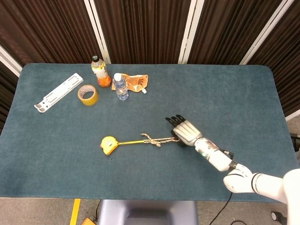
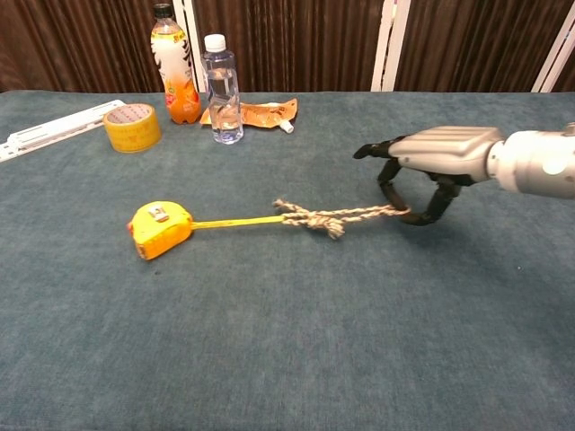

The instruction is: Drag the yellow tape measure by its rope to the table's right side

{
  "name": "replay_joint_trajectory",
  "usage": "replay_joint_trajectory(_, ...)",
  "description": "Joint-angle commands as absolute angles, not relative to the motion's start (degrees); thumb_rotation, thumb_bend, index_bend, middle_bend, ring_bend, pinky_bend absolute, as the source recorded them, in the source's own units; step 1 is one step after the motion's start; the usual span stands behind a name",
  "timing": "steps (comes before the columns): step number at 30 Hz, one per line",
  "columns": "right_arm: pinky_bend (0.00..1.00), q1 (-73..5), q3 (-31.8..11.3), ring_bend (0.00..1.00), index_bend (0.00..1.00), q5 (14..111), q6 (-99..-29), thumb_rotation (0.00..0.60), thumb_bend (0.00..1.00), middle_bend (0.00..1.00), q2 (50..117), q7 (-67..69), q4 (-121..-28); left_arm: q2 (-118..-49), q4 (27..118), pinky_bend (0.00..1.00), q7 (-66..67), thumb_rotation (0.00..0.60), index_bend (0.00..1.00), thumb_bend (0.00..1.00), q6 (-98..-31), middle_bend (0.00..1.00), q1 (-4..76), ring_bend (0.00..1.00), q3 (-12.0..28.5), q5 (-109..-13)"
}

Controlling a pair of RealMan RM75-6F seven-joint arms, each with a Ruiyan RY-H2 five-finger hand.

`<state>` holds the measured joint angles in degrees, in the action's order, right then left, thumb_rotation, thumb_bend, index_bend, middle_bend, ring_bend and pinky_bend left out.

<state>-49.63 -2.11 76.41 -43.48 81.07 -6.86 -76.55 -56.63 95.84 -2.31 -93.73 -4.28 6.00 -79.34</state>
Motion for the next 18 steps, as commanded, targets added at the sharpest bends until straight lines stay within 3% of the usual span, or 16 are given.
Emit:
replay_joint_trajectory(1,0.00,-47.98,-1.02,0.09,0.84,77.16,-44.80,0.600,0.55,0.10,78.84,-6.83,-77.70,-56.66,95.79,0.06,-2.41,0.600,0.06,0.54,-93.70,0.00,-4.36,0.00,5.96,-79.23)
replay_joint_trajectory(18,0.00,-36.00,4.77,0.09,0.85,80.24,-52.07,0.600,0.55,0.10,68.23,3.07,-75.67,-56.90,96.23,0.06,-1.37,0.600,0.06,0.54,-93.33,0.00,-4.06,0.00,5.97,-79.34)
